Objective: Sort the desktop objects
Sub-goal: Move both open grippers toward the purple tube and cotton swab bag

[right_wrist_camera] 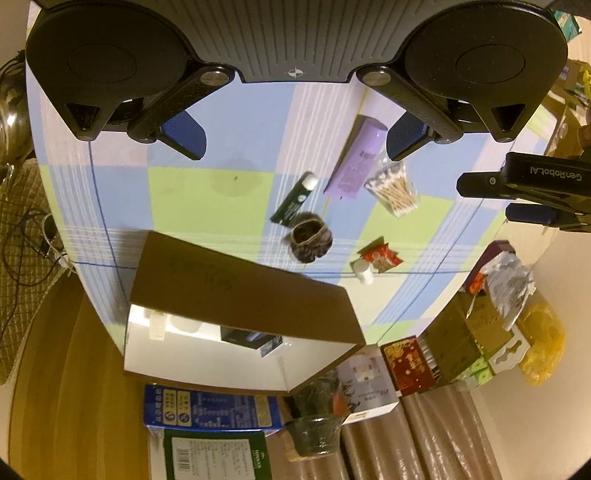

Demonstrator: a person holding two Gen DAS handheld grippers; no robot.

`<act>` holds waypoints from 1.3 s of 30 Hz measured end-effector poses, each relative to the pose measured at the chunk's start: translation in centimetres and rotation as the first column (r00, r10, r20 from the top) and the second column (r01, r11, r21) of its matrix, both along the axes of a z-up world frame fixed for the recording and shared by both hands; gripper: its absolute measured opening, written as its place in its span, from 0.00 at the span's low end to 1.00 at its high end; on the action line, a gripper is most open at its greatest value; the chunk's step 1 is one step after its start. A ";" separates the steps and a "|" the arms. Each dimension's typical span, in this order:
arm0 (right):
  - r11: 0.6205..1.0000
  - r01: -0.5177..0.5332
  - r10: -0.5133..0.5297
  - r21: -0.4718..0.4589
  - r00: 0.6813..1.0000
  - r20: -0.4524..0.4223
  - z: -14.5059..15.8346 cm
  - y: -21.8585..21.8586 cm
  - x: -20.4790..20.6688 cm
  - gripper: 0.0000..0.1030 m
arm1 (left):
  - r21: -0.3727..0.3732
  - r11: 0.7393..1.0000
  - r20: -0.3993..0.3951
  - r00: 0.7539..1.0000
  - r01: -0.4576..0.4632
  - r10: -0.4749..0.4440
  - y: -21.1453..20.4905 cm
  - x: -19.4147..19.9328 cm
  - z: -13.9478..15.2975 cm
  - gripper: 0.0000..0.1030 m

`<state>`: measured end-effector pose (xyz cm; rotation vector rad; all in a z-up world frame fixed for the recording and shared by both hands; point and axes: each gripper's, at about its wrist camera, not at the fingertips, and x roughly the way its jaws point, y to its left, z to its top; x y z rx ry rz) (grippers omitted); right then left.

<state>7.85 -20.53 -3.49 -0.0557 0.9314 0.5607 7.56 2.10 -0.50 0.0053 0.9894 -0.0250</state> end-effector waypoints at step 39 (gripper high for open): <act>0.997 -0.030 0.022 -0.069 0.993 -0.119 -5.2 4.2 1.4 0.98 | 0.032 0.999 -0.177 0.984 0.001 0.005 2.5 1.2 -6.3 0.88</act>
